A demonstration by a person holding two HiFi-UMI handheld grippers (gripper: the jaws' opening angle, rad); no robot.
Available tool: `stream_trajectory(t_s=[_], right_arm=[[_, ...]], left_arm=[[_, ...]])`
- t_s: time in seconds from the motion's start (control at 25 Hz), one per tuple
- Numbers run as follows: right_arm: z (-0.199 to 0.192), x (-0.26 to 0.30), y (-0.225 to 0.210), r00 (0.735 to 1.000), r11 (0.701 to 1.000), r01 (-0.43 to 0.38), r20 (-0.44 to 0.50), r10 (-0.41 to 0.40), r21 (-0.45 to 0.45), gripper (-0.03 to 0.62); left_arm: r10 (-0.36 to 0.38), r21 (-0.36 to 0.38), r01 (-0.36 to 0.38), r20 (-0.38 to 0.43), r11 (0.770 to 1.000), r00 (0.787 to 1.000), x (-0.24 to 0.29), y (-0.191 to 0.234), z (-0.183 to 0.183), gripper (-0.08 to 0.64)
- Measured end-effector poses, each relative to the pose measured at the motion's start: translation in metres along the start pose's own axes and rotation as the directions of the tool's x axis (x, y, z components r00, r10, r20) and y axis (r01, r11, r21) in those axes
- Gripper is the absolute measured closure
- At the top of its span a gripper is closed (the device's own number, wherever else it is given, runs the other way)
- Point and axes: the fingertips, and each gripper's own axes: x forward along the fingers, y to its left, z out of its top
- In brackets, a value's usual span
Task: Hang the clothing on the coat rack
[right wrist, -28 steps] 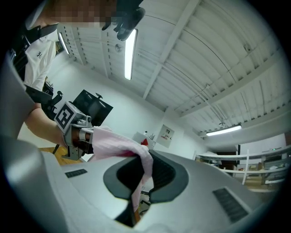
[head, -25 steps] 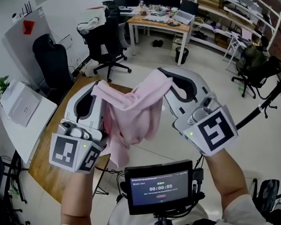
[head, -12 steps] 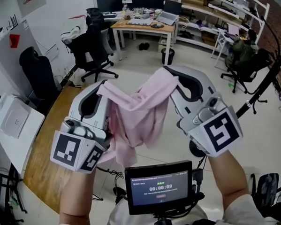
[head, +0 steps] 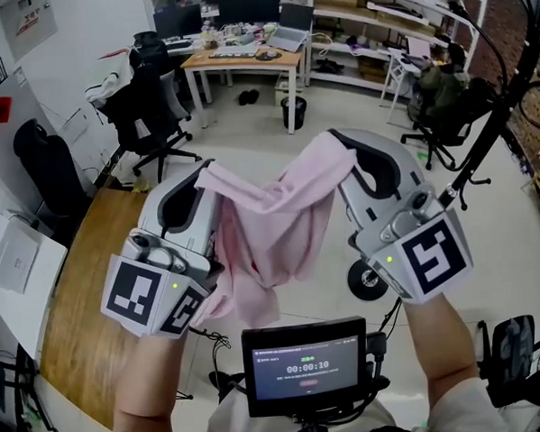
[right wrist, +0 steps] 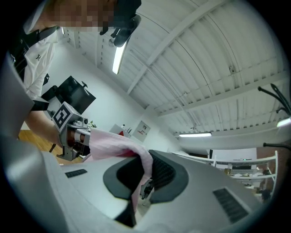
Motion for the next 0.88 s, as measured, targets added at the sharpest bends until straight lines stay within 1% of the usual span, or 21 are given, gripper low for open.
stream_trajectory(t_s=[0.2,0.32,0.48,0.6,0.72,0.8,0.88], right_arm=[[-0.005,-0.029,-0.033,0.997,0.998,0.063,-0.034,-0.064,-0.011,0.572],[-0.011,-0.048,-0.05,0.995,0.997,0.081,-0.052,-0.082,-0.011,0.572],[-0.026,-0.076,-0.062,0.986,0.993,0.119,-0.115,-0.12,-0.015,0.572],[-0.034,-0.079,-0.069,0.977,0.987,0.159,-0.139,-0.161,-0.027,0.572],[-0.044,-0.074,-0.071,0.971,0.983,0.183,-0.154,-0.184,-0.016,0.572],[-0.051,-0.084,-0.076,0.955,0.973,0.231,-0.185,-0.231,-0.02,0.572],[-0.055,-0.102,-0.086,0.928,0.954,0.296,-0.223,-0.298,-0.042,0.572]], left_arm=[[-0.05,-0.024,0.051,0.031,0.998,0.998,0.033,-0.025,0.002,0.54],[-0.069,-0.035,0.071,0.044,0.997,0.997,0.051,-0.042,0.002,0.54],[-0.107,-0.07,0.11,0.046,0.991,0.993,0.071,-0.064,-0.01,0.541],[-0.138,-0.114,0.141,0.033,0.983,0.99,0.081,-0.061,-0.025,0.541],[-0.161,-0.144,0.16,0.005,0.977,0.987,0.086,-0.054,-0.041,0.541],[-0.207,-0.163,0.207,0.013,0.965,0.978,0.095,-0.062,-0.049,0.541],[-0.275,-0.183,0.278,0.038,0.943,0.961,0.111,-0.078,-0.054,0.541]])
